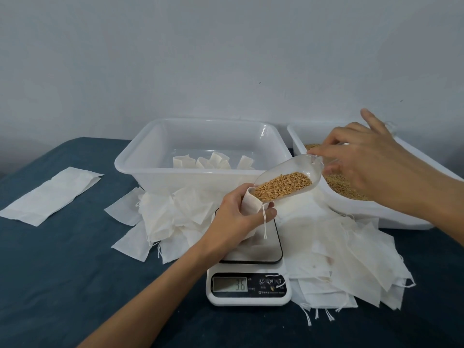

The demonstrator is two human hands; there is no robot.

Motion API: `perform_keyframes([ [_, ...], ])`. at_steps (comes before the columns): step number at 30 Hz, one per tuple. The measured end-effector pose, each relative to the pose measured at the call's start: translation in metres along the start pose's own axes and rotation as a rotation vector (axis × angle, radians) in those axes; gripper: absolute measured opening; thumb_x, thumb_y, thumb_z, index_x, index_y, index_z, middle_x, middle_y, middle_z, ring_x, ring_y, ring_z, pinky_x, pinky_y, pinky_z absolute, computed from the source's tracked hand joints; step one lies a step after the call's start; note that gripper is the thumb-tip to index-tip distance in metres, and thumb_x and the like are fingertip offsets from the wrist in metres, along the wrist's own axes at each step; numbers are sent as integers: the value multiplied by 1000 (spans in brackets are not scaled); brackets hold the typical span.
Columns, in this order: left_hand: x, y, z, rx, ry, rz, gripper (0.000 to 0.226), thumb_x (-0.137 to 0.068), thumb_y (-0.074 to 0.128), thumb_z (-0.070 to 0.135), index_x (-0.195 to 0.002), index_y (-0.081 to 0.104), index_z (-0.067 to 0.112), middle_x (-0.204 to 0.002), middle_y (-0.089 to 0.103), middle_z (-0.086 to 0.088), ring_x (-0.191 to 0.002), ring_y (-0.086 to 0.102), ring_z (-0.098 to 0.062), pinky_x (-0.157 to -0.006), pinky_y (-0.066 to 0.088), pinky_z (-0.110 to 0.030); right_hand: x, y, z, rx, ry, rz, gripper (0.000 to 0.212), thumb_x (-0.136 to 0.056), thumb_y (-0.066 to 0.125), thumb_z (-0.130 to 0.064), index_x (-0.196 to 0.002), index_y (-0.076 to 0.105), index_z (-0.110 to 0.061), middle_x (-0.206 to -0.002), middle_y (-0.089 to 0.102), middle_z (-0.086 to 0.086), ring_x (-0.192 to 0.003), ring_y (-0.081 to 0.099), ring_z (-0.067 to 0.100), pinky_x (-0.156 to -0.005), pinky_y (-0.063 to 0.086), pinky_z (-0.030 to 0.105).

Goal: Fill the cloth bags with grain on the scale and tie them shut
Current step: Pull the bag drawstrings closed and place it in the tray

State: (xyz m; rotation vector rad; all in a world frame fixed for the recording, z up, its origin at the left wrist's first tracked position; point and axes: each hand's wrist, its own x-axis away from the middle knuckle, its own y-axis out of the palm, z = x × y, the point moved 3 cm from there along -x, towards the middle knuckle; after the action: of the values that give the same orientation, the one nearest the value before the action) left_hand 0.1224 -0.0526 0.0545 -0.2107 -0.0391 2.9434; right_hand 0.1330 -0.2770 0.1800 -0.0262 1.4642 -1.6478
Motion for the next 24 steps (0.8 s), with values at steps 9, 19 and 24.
perform_keyframes([
  [9, 0, 1, 1, 8, 0, -8, 34, -84, 81, 25, -115, 70, 19, -114, 74, -14, -116, 67, -38, -107, 48, -63, 2, 1, 0, -3, 14, -29, 38, -74, 85, -4, -111, 76, -10, -91, 67, 9, -87, 65, 39, -111, 23, 69],
  [19, -1, 0, 1, 16, -14, 3, 40, -81, 81, 26, -118, 68, 19, -113, 75, -12, -115, 68, -37, -107, 50, -59, -1, 0, -4, 21, 3, -6, 38, -72, 86, 1, -108, 77, -7, -88, 67, 13, -85, 66, 40, -109, 25, 71],
  [24, 1, 0, 1, 19, -21, 2, 35, -86, 82, 17, -118, 68, 14, -114, 74, -17, -110, 69, -37, -106, 50, -56, 0, 1, -4, 10, 7, -22, 39, -73, 85, 1, -110, 76, -7, -89, 67, 12, -86, 65, 41, -109, 25, 72],
])
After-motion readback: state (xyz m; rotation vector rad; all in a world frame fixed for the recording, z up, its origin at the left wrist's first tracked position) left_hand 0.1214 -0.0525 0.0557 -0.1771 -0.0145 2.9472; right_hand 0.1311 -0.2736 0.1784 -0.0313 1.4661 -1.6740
